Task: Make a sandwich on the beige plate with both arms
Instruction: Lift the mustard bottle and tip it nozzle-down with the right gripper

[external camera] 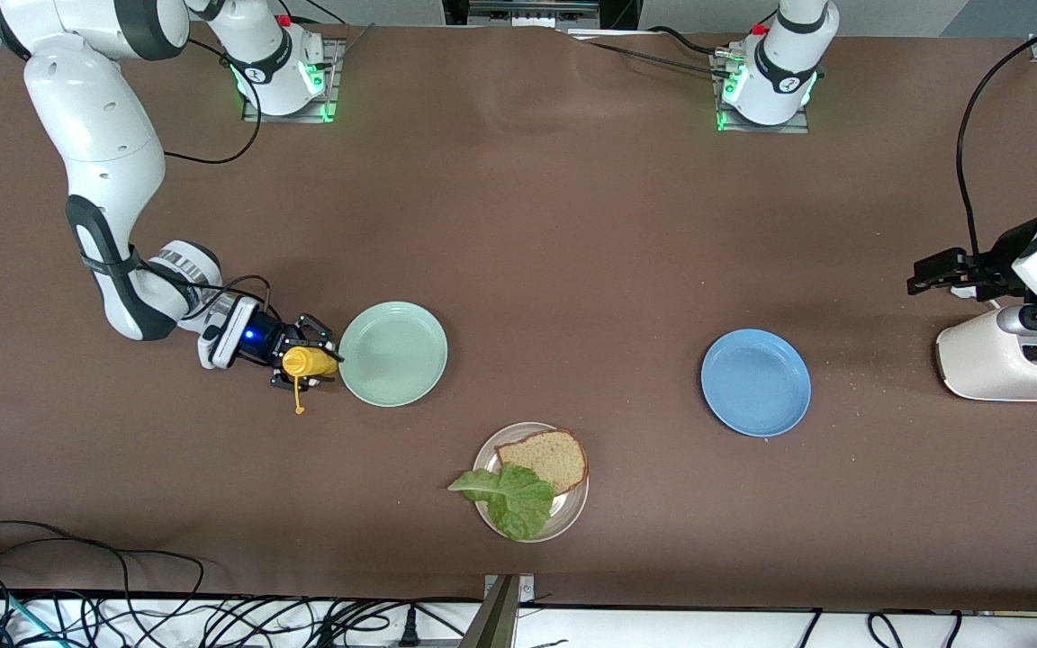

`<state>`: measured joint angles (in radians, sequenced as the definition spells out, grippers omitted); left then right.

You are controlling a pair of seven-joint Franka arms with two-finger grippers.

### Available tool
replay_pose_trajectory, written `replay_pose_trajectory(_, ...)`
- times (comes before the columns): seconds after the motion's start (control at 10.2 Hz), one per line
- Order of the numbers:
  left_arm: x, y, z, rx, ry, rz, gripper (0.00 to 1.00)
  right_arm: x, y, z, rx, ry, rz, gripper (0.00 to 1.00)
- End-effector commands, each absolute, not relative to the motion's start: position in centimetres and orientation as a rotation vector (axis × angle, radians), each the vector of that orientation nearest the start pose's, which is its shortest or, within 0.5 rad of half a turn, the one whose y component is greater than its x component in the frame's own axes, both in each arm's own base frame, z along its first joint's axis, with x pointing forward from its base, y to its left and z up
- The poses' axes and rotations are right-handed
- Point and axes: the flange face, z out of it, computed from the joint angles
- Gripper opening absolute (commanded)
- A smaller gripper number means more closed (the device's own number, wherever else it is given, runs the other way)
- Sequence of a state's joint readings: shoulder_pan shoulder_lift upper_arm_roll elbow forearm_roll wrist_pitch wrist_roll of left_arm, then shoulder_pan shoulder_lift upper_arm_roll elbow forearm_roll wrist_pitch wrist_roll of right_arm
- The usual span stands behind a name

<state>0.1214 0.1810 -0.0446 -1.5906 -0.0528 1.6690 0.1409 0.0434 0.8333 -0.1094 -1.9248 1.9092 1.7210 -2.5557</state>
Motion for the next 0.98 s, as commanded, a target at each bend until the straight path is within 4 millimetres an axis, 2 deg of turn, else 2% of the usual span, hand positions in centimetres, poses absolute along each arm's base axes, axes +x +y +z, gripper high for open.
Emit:
replay_pose_trajectory(0.0, 60.3, 4.4, 52.0, -3.22, 0.079, 0.159, 1.0, 60.1, 4.5, 8.1, -1.618, -0.957, -1.368, 0.04)
replay_pose_trajectory(0.3, 60.3, 4.4, 52.0, -3.22, 0.079, 0.162, 1.0, 62.3, 4.9, 9.9, -1.602, -1.105, -1.227, 0.0)
replay_pose_trajectory(0.69, 60.3, 4.4, 52.0, -3.218, 0.079, 0.164, 1.0, 67.8, 5.0, 15.5, -1.718, -1.16, -1.132, 0.0)
replay_pose_trajectory(0.89, 60.3, 4.4, 52.0, -3.218, 0.079, 0.162, 1.0, 69.9, 6.9, 19.3, -1.819, -1.139, -1.04, 0.0)
